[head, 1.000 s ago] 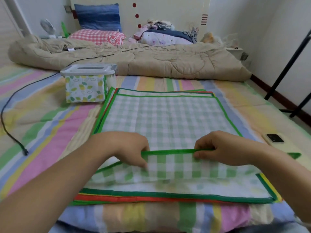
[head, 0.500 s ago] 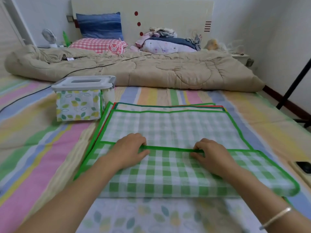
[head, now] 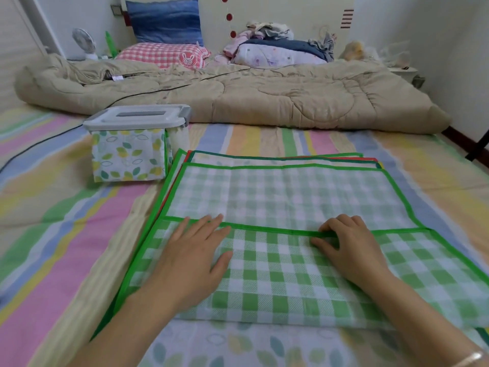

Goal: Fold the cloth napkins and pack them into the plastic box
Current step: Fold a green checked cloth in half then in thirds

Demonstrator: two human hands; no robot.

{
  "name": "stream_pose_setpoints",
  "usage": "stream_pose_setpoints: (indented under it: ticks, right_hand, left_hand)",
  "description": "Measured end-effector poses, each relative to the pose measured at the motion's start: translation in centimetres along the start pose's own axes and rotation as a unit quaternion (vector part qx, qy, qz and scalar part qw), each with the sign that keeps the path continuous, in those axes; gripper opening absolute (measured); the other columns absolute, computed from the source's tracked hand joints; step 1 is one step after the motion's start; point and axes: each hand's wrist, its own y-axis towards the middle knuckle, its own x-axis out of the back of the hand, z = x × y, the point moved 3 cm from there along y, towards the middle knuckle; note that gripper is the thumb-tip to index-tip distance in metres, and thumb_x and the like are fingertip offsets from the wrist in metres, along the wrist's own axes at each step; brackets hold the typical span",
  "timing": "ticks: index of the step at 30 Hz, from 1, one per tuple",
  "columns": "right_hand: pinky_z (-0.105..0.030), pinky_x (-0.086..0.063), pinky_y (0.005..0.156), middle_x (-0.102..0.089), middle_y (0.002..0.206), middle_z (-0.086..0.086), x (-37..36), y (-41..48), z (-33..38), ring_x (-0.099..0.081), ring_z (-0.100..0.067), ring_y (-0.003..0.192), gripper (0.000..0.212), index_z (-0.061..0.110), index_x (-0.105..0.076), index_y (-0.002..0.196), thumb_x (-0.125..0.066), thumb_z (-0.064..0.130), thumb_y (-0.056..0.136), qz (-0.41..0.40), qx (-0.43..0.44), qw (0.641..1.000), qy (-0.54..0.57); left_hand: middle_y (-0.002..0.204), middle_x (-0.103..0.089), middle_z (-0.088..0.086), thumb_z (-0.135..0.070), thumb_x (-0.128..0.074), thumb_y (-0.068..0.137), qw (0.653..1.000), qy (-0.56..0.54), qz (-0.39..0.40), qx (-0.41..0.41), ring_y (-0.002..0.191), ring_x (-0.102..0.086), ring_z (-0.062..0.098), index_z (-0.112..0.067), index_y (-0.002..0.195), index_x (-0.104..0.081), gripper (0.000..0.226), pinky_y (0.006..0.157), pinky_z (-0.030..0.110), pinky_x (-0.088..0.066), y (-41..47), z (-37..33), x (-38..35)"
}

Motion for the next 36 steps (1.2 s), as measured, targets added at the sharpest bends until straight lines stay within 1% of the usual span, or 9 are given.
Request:
stream_pose_setpoints:
  ticks: [2, 3, 4, 6, 13, 20, 24, 29, 36]
  right_hand:
    - [-0.029, -0.042, 0.08, -0.057, 0.096, 0.01, 0.0, 0.0, 0.0, -0.046, -0.014, 0.095, 0.027, 0.024, -0.065, 0.1, -0.067, 0.046, 0.085, 0.001, -0.002, 1.0, 0.004]
    - [-0.03, -0.042, 0.081, -0.057, 0.096, 0.01, -0.1, 0.0, 0.0, -0.045, -0.014, 0.096, 0.027, 0.023, -0.064, 0.1, -0.067, 0.046, 0.085, 0.003, -0.003, 1.0, 0.006]
    - [-0.03, -0.042, 0.081, -0.057, 0.096, 0.01, -0.1, -0.1, 0.0, -0.045, -0.014, 0.096, 0.027, 0.023, -0.064, 0.1, -0.067, 0.046, 0.085, 0.003, -0.004, 1.0, 0.008]
    - [-0.03, -0.043, 0.082, -0.056, 0.096, 0.01, -0.1, -0.2, -0.1, -0.045, -0.014, 0.096, 0.027, 0.023, -0.064, 0.1, -0.068, 0.045, 0.085, 0.003, -0.003, 1.0, 0.01]
    - [-0.03, -0.043, 0.081, -0.055, 0.095, 0.01, -0.2, -0.2, -0.1, -0.045, -0.014, 0.095, 0.026, 0.023, -0.064, 0.1, -0.068, 0.044, 0.085, 0.002, -0.003, 1.0, 0.01]
    - [-0.03, -0.043, 0.081, -0.057, 0.097, 0.008, -0.6, -0.8, -0.2, -0.047, -0.015, 0.096, 0.027, 0.021, -0.065, 0.102, -0.069, 0.041, 0.085, -0.038, -0.006, 0.999, 0.023]
    - [-0.028, -0.041, 0.081, -0.057, 0.1, 0.009, -0.7, -0.7, -0.4, -0.045, -0.013, 0.099, 0.027, 0.023, -0.065, 0.105, -0.067, 0.043, 0.087, -0.027, -0.013, 0.999, 0.02]
    - [-0.028, -0.041, 0.082, -0.057, 0.101, 0.012, -0.7, -0.4, -0.5, -0.044, -0.012, 0.101, 0.027, 0.024, -0.064, 0.106, -0.066, 0.044, 0.087, -0.017, -0.023, 0.999, 0.029]
    - [-0.028, -0.041, 0.082, -0.06, 0.104, 0.01, -0.7, -0.2, -0.4, -0.045, -0.012, 0.102, 0.029, 0.026, -0.063, 0.107, -0.065, 0.046, 0.087, -0.002, -0.038, 0.999, 0.021]
  left_hand:
    - [0.163, 0.014, -0.016, -0.076, 0.02, 0.074, 0.998, 0.028, 0.049, 0.021, 0.15, 0.016, 0.002, -0.038, 0.157, -0.002, 0.094, 0.123, 0.038, 0.013, -1.6, 0.7, -0.4]
    - [0.161, 0.021, -0.016, -0.079, 0.029, 0.069, 0.998, 0.028, 0.058, 0.027, 0.147, 0.023, 0.001, -0.039, 0.157, 0.006, 0.099, 0.122, 0.04, 0.014, -2.0, 1.0, -0.7]
    - [0.16, 0.026, -0.016, -0.077, 0.036, 0.065, 0.997, 0.028, 0.063, 0.029, 0.145, 0.028, 0.0, -0.04, 0.155, 0.012, 0.101, 0.122, 0.04, 0.014, -2.3, 1.0, -0.9]
    - [0.159, 0.03, -0.015, -0.075, 0.039, 0.063, 0.997, 0.032, 0.065, 0.03, 0.144, 0.032, 0.0, -0.039, 0.154, 0.017, 0.1, 0.122, 0.042, 0.013, -2.5, 1.1, -1.5]
    - [0.159, 0.031, -0.013, -0.077, 0.038, 0.063, 0.998, 0.03, 0.05, 0.023, 0.144, 0.032, 0.003, -0.037, 0.154, 0.02, 0.1, 0.122, 0.044, 0.013, -2.5, 1.2, -2.6]
    - [0.161, 0.029, -0.009, -0.078, 0.029, 0.073, 0.999, 0.036, 0.029, 0.019, 0.145, 0.032, 0.006, -0.034, 0.154, 0.02, 0.092, 0.121, 0.046, 0.013, -2.7, 1.4, -3.7]
    - [0.162, 0.027, -0.009, -0.079, 0.026, 0.074, 0.999, 0.028, 0.02, 0.015, 0.146, 0.029, 0.006, -0.034, 0.155, 0.016, 0.094, 0.122, 0.046, 0.012, -2.4, 1.4, -3.5]
    - [0.162, 0.027, -0.01, -0.079, 0.027, 0.073, 0.999, 0.03, 0.017, 0.012, 0.147, 0.028, 0.006, -0.035, 0.156, 0.016, 0.094, 0.123, 0.046, 0.01, -2.1, 1.6, -3.4]
    - [0.161, 0.029, -0.01, -0.077, 0.03, 0.072, 0.999, 0.042, 0.013, 0.017, 0.145, 0.031, 0.005, -0.034, 0.155, 0.019, 0.095, 0.122, 0.046, 0.012, -2.0, 1.6, -3.6]
